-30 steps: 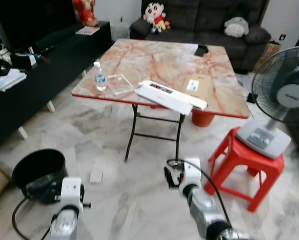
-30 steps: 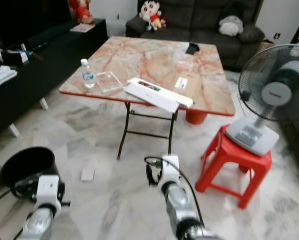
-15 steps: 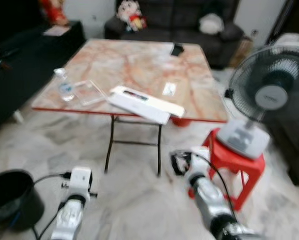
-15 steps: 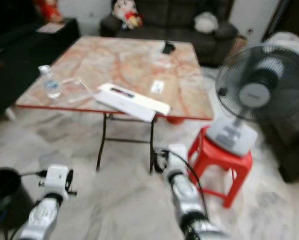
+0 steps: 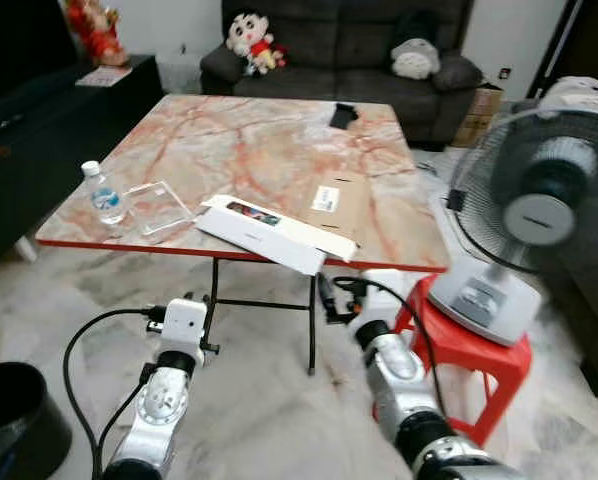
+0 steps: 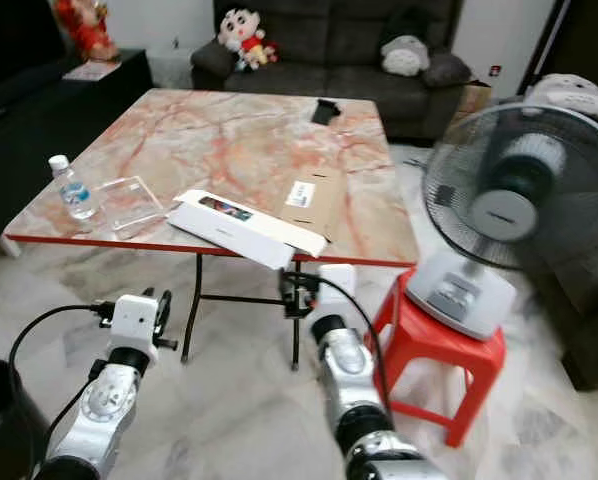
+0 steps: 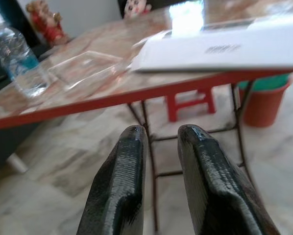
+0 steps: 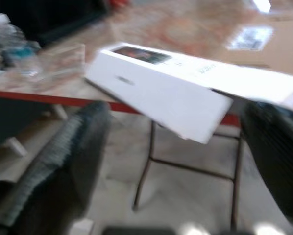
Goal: Picking trash to rubbish bin
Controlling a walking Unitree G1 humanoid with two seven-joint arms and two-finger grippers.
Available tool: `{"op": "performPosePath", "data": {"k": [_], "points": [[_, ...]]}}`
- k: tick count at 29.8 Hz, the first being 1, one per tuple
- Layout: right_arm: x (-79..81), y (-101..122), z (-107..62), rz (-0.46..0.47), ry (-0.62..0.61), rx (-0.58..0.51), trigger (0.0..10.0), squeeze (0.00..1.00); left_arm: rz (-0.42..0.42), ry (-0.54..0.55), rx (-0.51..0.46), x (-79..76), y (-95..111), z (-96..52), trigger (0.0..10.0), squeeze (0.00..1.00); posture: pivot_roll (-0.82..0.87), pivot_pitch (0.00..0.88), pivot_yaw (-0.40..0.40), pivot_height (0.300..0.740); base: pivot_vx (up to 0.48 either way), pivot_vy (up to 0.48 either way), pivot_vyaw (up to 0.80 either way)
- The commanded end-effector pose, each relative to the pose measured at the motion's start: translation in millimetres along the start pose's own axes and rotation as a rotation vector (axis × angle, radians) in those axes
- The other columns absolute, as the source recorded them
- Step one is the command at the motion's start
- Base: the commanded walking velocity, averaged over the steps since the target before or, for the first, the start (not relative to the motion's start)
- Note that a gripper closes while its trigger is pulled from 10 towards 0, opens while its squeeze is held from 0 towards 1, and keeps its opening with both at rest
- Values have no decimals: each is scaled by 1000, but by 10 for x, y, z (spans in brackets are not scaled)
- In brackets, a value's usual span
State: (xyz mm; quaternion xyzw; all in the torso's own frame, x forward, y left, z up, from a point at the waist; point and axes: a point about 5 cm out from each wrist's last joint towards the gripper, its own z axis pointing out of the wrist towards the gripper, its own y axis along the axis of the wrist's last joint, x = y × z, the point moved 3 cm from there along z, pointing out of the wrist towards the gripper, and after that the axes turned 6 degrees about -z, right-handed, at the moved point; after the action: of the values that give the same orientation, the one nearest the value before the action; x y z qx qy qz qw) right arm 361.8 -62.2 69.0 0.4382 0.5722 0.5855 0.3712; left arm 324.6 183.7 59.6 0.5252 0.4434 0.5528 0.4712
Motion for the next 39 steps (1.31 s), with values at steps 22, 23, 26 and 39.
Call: {"op": "performPosePath", "data": {"k": [22,23,26,39], "points": [[99,153,37,21,45,-78,10000,0,-21,-24,-61,-140,161,22,10000,0,54,0,-28,740,284,0,0],[98,154,34,18,45,-80,10000,0,-22,-25,-62,-145,159,17,10000,0,52,0,-28,740,0,0,0],[94,159,23,4,50,-86,10000,0,-24,-29,-58,-155,151,5,10000,0,53,0,-28,740,0,0,0],[76,126,-8,-28,62,-75,10000,0,-26,-33,-45,-169,139,3,10000,0,51,0,-33,740,0,0,0]]}}
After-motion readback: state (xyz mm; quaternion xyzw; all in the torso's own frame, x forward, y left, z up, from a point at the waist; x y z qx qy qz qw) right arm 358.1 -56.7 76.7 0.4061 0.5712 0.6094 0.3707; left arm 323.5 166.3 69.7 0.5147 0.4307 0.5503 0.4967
